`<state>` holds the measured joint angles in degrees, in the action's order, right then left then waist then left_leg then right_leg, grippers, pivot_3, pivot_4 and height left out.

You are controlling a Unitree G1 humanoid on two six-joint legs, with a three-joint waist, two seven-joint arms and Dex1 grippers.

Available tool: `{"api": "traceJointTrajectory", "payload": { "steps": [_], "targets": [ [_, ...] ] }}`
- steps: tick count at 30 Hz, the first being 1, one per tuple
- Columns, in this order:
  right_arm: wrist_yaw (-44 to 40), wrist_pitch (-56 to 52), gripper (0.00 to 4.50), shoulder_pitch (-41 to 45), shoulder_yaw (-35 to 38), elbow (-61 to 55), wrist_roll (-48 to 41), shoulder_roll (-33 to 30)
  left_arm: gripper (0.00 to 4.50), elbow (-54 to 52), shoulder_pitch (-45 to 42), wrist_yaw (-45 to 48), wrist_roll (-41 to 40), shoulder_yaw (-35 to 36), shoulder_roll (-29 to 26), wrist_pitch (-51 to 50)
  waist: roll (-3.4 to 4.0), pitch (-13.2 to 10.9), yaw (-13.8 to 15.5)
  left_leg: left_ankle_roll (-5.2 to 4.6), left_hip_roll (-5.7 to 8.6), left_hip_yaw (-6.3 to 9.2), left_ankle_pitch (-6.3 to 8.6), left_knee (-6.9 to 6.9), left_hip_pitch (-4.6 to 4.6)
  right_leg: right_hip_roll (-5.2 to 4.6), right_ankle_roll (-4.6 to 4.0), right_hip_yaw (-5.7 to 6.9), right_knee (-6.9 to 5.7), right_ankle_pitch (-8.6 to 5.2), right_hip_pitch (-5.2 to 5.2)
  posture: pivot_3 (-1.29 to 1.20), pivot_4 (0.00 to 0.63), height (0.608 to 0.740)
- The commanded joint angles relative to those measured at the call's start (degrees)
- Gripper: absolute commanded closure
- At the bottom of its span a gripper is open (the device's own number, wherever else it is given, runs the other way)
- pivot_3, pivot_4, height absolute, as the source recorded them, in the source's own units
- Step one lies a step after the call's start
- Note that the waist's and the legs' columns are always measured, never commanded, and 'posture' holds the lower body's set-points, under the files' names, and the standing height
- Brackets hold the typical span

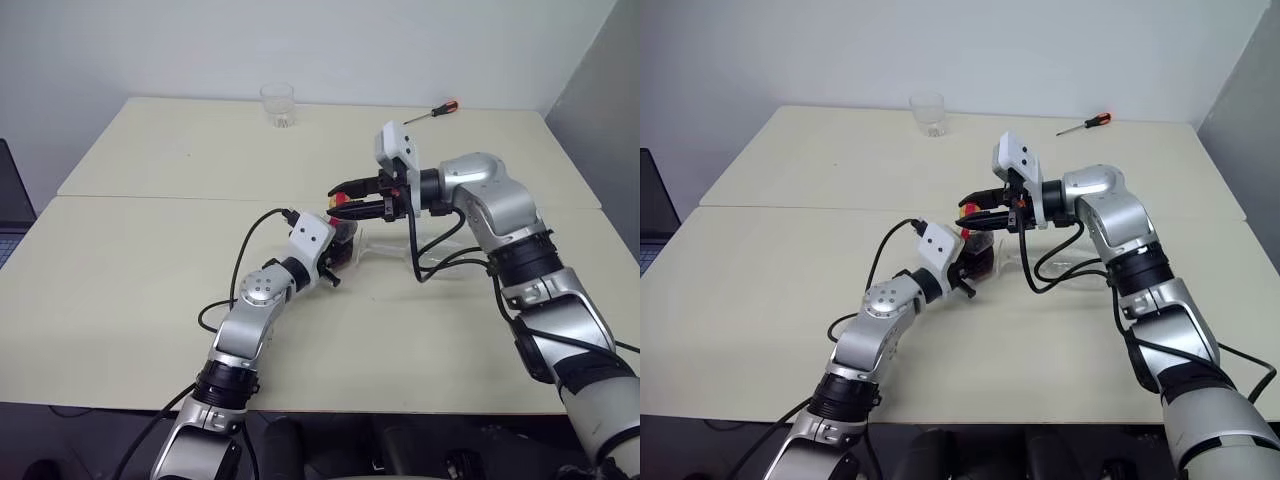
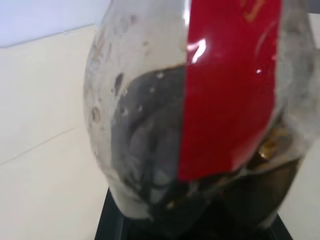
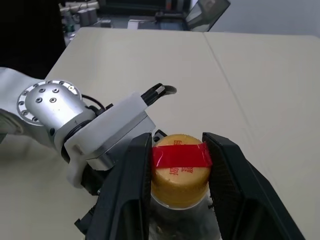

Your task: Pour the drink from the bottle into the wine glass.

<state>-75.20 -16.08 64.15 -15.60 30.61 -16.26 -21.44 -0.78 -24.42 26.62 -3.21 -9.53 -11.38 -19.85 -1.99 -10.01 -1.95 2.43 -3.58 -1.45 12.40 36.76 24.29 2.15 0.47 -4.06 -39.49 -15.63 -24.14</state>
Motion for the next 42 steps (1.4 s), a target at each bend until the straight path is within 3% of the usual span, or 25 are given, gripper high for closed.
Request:
{"api": "traceJointTrajectory", "payload": {
  "steps": [1,11,20,21,28,34,39,42],
  "targets": [
    [-4.4,5.1,3.25,3.7,-0.3,3.7,1.4,2.4,3.63,-3.9,-1.3,-0.3,-0.6,0.1,0.4,-0.3,0.0,0.0,0.0,0.0,0.0,0.0,0.0,0.0,0.0,0.0,0.0,0.0,0.01,0.0,0.0,0.0,0.15,0.74],
    [0.3,4.0,3.25,6.7,4.0,8.7,3.7,2.6,3.72,-3.5,-1.7,0.0,-0.7,-0.1,1.0,-0.6,0.01,0.0,0.2,0.0,0.05,-0.01,0.0,0.04,0.04,-0.16,-0.01,0.02,-0.01,0.01,0.01,0.0,0.15,0.74],
    [3.1,2.7,0.16,6.8,6.9,9.1,3.9,1.4,3.72,-1.7,-3.0,0.6,-0.7,-0.7,2.0,0.1,0.01,0.0,0.1,0.0,0.07,-0.01,0.0,0.06,0.05,-0.17,-0.01,0.02,-0.04,0.01,0.0,0.0,0.15,0.74],
    [3.2,2.6,0.0,6.9,7.2,9.1,3.8,1.3,3.72,-1.6,-3.0,0.6,-0.6,-0.6,2.1,0.2,0.01,0.0,0.1,0.0,0.07,-0.01,0.0,0.06,0.05,-0.17,-0.01,0.03,-0.04,0.01,0.0,0.0,0.15,0.74],
    [3.3,0.6,0.0,7.1,9.8,8.0,2.0,0.2,3.73,-2.1,-1.9,0.5,-1.4,0.0,2.6,-0.5,0.01,0.0,0.1,0.0,0.08,-0.01,0.0,0.06,0.06,-0.16,-0.01,0.03,-0.05,0.01,0.0,0.0,0.15,0.74],
    [5.9,-8.1,0.0,3.6,13.6,-5.8,-3.3,-1.2,3.73,-2.7,-1.4,0.2,-1.3,0.1,2.4,-0.5,0.08,0.0,0.2,0.0,0.06,0.01,0.0,0.05,0.08,-0.21,-0.01,0.03,-0.06,0.01,-0.01,0.0,0.15,0.74],
    [12.7,-17.4,0.0,-2.4,16.1,-22.3,-7.5,-1.9,3.73,-2.7,-1.2,-0.1,-1.2,0.1,2.6,-0.4,0.08,0.0,0.2,0.0,0.07,0.08,0.0,0.05,0.08,-0.21,-0.01,0.01,-0.08,0.01,0.01,0.0,0.15,0.74],
    [22.2,-22.6,0.0,-5.7,17.7,-30.4,-7.9,-0.6,3.73,-2.3,-1.4,-0.2,-1.2,0.1,2.8,-0.3,0.08,0.0,0.1,0.0,0.09,0.09,0.0,0.1,0.08,-0.21,-0.01,0.0,-0.2,0.01,-0.01,0.0,0.15,0.74]
  ]
}}
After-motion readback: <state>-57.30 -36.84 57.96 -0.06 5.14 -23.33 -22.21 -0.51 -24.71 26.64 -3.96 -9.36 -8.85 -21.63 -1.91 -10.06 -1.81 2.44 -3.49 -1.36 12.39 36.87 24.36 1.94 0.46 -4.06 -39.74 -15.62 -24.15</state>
